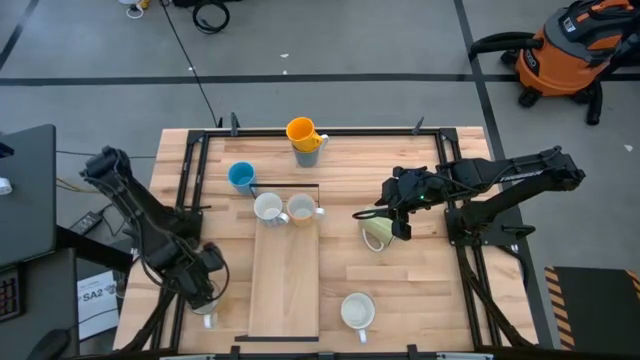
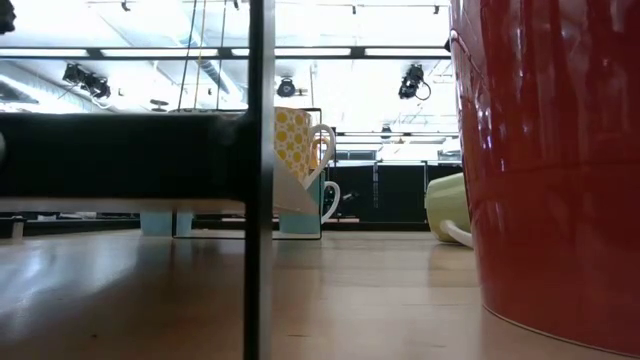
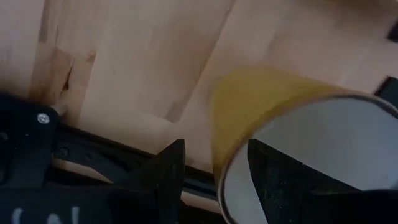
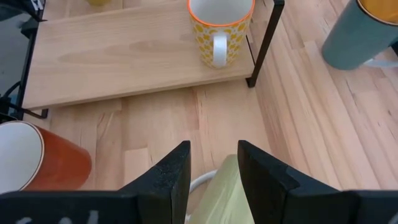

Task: Place coffee mugs
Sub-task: Put the light yellow mug on the shelf

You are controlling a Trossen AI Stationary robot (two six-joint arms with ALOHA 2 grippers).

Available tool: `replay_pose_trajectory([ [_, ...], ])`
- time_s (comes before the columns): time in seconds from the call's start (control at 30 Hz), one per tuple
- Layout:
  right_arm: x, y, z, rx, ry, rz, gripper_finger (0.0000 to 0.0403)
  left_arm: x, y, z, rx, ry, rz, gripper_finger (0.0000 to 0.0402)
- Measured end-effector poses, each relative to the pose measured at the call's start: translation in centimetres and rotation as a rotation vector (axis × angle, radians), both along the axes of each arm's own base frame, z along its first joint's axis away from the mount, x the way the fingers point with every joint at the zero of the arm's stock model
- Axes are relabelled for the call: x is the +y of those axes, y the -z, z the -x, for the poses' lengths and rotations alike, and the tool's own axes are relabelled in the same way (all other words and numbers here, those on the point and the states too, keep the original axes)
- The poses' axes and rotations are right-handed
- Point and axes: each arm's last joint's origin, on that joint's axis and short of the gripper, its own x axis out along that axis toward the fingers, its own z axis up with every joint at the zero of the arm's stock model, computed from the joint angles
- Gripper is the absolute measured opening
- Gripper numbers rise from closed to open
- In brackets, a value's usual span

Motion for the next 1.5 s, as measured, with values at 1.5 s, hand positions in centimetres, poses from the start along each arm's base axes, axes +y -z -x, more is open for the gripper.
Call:
replay_pose_trajectory([
  [1.5, 0.0, 0.0, 0.0, 0.0, -0.002, 0.002, 0.0138, -0.5, 0.7, -0.6, 0.006, -0.073, -0.047, 0.0029],
])
